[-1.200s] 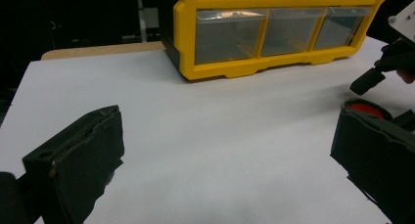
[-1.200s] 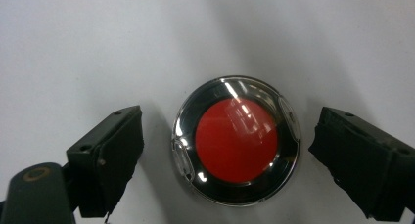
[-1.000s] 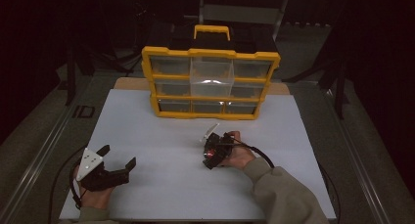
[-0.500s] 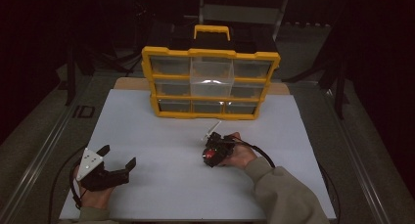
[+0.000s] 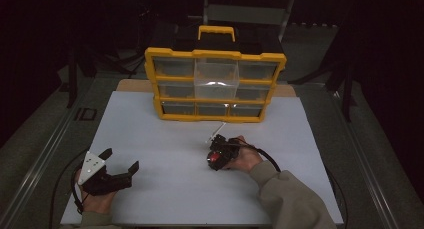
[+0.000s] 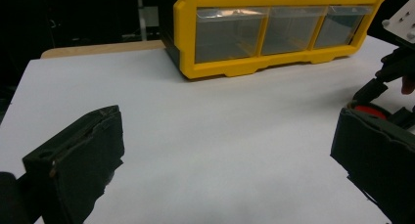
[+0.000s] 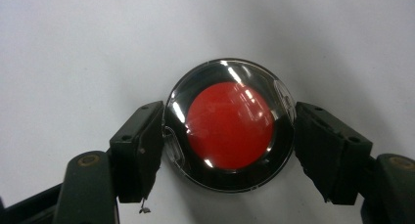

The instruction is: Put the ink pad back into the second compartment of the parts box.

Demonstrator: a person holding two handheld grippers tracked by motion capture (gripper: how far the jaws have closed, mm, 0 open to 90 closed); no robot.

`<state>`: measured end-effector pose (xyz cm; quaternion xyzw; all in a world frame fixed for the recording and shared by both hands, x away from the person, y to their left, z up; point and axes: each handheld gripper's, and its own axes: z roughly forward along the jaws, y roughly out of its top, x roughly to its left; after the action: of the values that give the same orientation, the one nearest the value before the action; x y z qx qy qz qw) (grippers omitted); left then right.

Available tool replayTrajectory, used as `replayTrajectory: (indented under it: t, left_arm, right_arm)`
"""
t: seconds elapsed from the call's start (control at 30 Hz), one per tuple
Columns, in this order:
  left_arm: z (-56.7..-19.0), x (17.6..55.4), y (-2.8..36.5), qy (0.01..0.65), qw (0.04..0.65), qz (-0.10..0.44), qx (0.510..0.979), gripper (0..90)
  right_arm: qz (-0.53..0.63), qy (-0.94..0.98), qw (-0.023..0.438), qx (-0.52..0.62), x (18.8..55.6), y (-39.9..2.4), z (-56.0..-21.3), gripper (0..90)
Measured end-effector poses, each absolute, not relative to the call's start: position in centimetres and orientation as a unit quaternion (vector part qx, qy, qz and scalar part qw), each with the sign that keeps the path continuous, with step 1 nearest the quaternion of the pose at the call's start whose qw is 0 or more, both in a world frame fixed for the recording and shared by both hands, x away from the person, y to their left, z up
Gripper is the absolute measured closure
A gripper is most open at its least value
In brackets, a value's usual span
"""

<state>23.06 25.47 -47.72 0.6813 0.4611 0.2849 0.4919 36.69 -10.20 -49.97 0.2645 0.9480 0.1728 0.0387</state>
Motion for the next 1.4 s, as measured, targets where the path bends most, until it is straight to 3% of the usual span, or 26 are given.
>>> replayTrajectory:
  t: [0.83,1.4]
  left_arm:
    - [-47.7,23.1,25.4,0.459,0.491,0.286,0.683,0.0]
    - [-47.7,23.0,25.4,0.459,0.490,0.287,0.683,0.0]
  right_arm:
    - [0.171,0.948,0.039,0.266,36.7,-10.4,-49.7,29.9]
    - [0.192,0.939,0.051,0.279,36.9,-11.4,-47.5,29.8]
